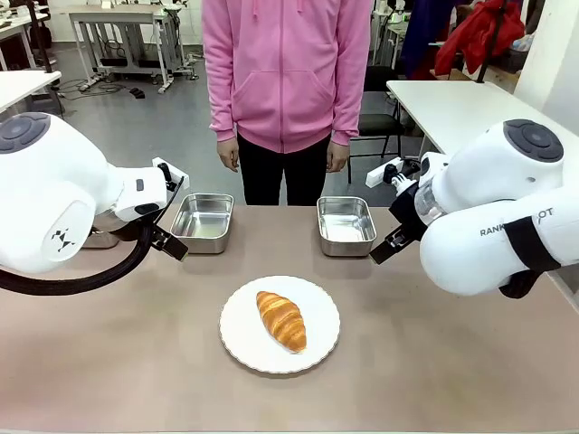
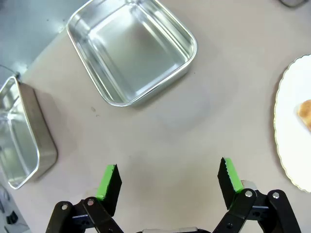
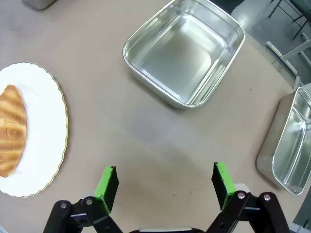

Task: Place the bread in the container.
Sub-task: Place the Butter Roll into the Airtight Container indicated by the human.

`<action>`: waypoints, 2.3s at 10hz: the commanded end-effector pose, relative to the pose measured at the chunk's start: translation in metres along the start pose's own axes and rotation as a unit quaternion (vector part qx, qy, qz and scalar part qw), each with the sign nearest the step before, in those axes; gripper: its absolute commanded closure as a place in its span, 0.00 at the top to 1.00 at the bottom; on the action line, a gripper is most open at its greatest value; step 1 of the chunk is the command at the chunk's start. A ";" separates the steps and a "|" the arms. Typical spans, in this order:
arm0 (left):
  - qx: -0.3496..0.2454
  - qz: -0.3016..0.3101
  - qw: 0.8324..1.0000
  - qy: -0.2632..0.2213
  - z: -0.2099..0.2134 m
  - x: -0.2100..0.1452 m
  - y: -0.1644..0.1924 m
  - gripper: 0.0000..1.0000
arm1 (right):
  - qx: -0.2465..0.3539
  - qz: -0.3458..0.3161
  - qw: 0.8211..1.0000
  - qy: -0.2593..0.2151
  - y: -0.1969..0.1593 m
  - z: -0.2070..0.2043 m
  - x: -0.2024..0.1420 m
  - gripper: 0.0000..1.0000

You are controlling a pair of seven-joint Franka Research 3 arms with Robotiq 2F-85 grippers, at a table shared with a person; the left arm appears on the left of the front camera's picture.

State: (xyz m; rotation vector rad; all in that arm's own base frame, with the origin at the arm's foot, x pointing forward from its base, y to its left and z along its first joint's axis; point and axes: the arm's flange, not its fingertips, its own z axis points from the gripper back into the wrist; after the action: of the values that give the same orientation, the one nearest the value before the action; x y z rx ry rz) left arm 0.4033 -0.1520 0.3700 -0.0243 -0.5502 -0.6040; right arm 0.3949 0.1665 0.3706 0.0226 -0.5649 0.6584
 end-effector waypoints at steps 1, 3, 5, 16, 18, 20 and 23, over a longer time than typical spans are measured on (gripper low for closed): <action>0.000 0.000 1.000 0.000 0.000 0.000 0.000 1.00 | 0.000 0.000 1.000 0.000 0.000 0.000 0.000 1.00; 0.000 0.000 1.000 0.000 0.000 0.000 0.000 1.00 | 0.000 0.000 1.000 0.000 0.000 0.000 0.000 1.00; -0.038 0.017 0.999 -0.021 0.025 0.013 0.019 1.00 | 0.006 -0.006 1.000 -0.027 -0.020 0.026 0.014 1.00; -0.213 -0.110 0.967 -0.082 0.155 0.017 0.256 1.00 | 0.035 -0.056 0.988 -0.136 -0.216 0.198 -0.012 1.00; -0.213 -0.110 0.967 -0.082 0.155 0.017 0.256 1.00 | 0.035 -0.056 0.988 -0.136 -0.216 0.198 -0.012 1.00; -0.233 -0.116 0.959 -0.108 0.159 0.011 0.287 1.00 | 0.056 -0.036 0.987 -0.149 -0.234 0.209 -0.021 1.00; -0.239 -0.093 0.954 -0.152 0.191 -0.004 0.323 1.00 | 0.067 -0.038 0.980 -0.182 -0.259 0.231 -0.036 1.00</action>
State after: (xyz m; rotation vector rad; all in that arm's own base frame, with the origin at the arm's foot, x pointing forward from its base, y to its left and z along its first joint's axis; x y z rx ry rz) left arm 0.4782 0.1456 0.5692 -0.4898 -0.6596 -0.9011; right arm 0.4066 -0.0939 0.5864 0.2510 -0.8430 0.5882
